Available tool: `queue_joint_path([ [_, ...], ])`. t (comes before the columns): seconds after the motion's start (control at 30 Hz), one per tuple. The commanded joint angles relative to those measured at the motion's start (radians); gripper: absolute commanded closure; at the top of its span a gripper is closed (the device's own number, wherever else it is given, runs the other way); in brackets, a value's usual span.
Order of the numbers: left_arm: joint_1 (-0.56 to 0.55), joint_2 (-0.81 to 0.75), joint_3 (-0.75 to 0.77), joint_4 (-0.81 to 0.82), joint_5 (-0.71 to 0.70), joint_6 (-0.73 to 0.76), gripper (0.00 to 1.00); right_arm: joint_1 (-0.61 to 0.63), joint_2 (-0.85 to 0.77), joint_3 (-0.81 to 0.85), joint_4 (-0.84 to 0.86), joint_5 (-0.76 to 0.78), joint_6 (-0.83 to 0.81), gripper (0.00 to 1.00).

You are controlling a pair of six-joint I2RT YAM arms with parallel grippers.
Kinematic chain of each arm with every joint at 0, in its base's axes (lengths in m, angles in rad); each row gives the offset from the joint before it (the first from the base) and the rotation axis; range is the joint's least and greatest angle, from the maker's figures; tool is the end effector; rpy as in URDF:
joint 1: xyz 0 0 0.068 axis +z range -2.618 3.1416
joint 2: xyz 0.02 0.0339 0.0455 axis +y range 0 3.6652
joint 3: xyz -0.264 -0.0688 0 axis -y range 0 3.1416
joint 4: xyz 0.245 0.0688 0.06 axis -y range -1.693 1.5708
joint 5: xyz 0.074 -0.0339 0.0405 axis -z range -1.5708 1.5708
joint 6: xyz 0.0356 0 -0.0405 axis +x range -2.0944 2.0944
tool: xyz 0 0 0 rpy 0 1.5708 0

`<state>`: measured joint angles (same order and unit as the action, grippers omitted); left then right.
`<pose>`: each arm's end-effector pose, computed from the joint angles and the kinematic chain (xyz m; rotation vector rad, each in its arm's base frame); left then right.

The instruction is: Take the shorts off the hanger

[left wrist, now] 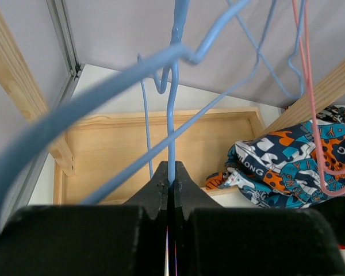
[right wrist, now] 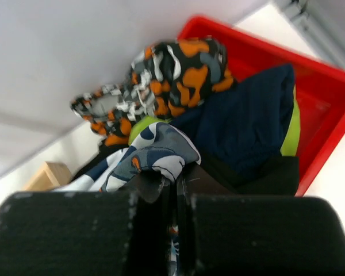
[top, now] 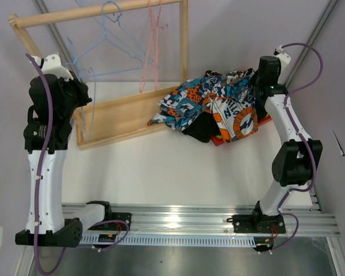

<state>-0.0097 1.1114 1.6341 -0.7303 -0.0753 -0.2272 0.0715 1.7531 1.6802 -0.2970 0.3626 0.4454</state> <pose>0.1924 0.0008 0.5019 -0.2470 1.7617 -0.1040 0.4164 0.0172 0.3763 0.5877 1.8232 -0.0042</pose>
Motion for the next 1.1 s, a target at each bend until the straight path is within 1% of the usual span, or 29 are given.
queue_joint_path([
  [0.0,0.007,-0.018,0.006,0.057,0.005,0.0,1.0,-0.007,0.029,0.012,0.093,-0.051,0.021,1.0],
  [0.03,0.007,-0.021,0.001,0.054,0.003,0.003,1.0,-0.007,0.043,0.015,0.088,-0.086,0.015,0.98],
  [0.07,0.007,-0.024,0.0,0.048,0.0,0.009,1.0,-0.007,0.054,0.013,0.087,-0.108,0.01,0.63],
  [0.1,0.007,-0.025,-0.005,0.04,-0.004,0.023,1.0,-0.007,0.063,0.013,0.084,-0.122,0.007,0.37],
  [0.13,0.007,-0.028,-0.019,0.039,-0.01,0.031,1.0,-0.007,0.074,0.006,0.073,-0.135,0.007,0.17],
  [0.17,0.007,-0.039,-0.025,0.037,-0.015,0.035,1.0,-0.007,0.074,-0.002,0.067,-0.137,0.015,0.01],
  [0.23,0.007,-0.056,-0.049,0.026,0.009,0.029,1.0,-0.007,0.047,-0.033,0.07,-0.142,0.026,0.01],
  [0.33,0.007,-0.103,-0.074,0.003,0.087,0.003,1.0,-0.007,-0.035,-0.144,0.104,-0.146,0.042,0.01],
  [0.37,0.007,-0.113,-0.095,-0.007,0.106,0.0,1.0,-0.007,-0.058,-0.207,0.111,-0.145,0.045,0.01],
  [0.43,0.007,-0.142,-0.105,-0.038,0.133,-0.012,0.99,-0.009,-0.107,-0.27,0.128,-0.148,0.061,0.01],
  [0.5,0.007,-0.18,-0.157,-0.069,0.146,-0.015,0.99,-0.009,-0.176,-0.354,0.136,-0.152,0.072,0.0],
  [0.6,0.007,-0.238,-0.296,-0.083,0.06,-0.005,1.0,-0.009,-0.263,-0.443,0.141,-0.162,0.082,0.01],
  [0.63,0.007,-0.277,-0.313,-0.083,-0.033,0.0,1.0,-0.009,-0.283,-0.462,0.142,-0.166,0.085,0.01],
  [0.7,0.007,-0.301,-0.359,-0.081,-0.104,0.018,1.0,-0.009,-0.345,-0.508,0.145,-0.18,0.087,0.01],
  [0.77,0.007,-0.323,-0.364,-0.058,-0.155,0.026,1.0,-0.01,-0.4,-0.531,0.144,-0.189,0.085,0.01],
  [0.9,0.007,-0.276,-0.274,-0.026,-0.127,0.011,1.0,-0.01,-0.475,-0.566,0.13,-0.206,0.082,0.01],
  [1.0,0.007,-0.193,-0.142,-0.006,-0.084,-0.003,1.0,-0.009,-0.523,-0.597,0.13,-0.231,0.082,0.0],
  [1.03,0.007,-0.17,-0.056,-0.003,-0.074,-0.003,1.0,-0.009,-0.532,-0.605,0.13,-0.241,0.082,0.0],
  [1.07,0.007,-0.122,-0.024,-0.003,-0.064,-0.006,1.0,-0.009,-0.541,-0.62,0.128,-0.243,0.082,0.01],
])
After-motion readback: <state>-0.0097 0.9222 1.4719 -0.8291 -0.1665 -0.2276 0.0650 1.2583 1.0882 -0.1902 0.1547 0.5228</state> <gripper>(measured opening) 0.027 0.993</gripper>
